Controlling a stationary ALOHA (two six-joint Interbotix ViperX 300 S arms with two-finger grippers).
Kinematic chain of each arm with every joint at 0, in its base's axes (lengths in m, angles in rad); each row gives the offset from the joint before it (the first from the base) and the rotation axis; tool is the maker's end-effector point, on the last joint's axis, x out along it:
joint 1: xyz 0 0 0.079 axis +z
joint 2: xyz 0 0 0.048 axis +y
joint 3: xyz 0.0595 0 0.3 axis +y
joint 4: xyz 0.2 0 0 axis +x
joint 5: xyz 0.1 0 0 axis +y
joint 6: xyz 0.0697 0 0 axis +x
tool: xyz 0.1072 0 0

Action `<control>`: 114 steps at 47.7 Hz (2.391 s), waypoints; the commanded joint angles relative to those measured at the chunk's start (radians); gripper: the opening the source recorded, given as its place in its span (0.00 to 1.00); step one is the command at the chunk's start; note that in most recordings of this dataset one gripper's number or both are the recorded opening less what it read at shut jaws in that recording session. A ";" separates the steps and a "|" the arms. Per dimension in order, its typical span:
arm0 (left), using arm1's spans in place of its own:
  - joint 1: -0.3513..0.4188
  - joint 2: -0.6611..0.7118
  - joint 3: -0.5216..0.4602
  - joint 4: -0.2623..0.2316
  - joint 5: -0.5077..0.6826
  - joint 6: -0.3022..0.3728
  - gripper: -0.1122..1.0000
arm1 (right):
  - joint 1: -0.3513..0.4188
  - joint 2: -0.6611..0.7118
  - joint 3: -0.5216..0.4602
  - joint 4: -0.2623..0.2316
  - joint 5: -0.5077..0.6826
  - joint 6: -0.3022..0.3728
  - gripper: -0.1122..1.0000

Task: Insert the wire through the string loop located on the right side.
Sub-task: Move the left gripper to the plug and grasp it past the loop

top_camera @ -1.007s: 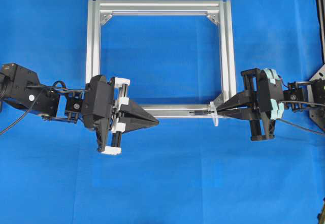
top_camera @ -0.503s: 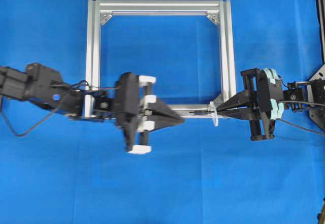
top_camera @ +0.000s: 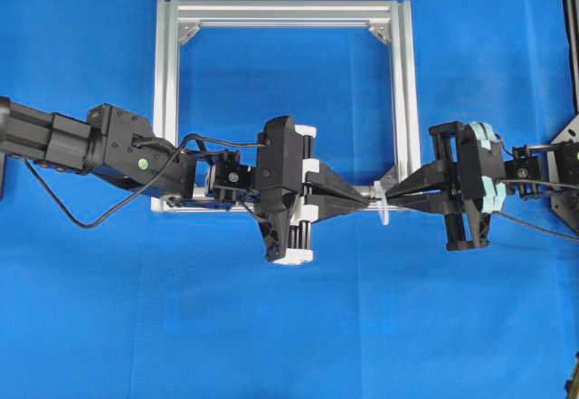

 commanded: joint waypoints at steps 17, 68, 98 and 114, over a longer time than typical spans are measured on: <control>-0.002 -0.018 -0.023 0.000 -0.003 0.003 0.73 | -0.002 -0.006 -0.015 0.000 -0.006 -0.003 0.07; 0.018 0.121 -0.052 0.002 -0.009 0.003 0.87 | -0.002 -0.006 -0.014 -0.002 -0.006 -0.003 0.07; 0.035 0.121 -0.058 0.002 0.009 0.026 0.17 | -0.002 -0.008 -0.014 -0.002 -0.005 -0.003 0.07; 0.040 0.121 -0.058 0.002 0.011 0.031 0.17 | -0.002 -0.008 -0.014 -0.002 -0.005 -0.003 0.07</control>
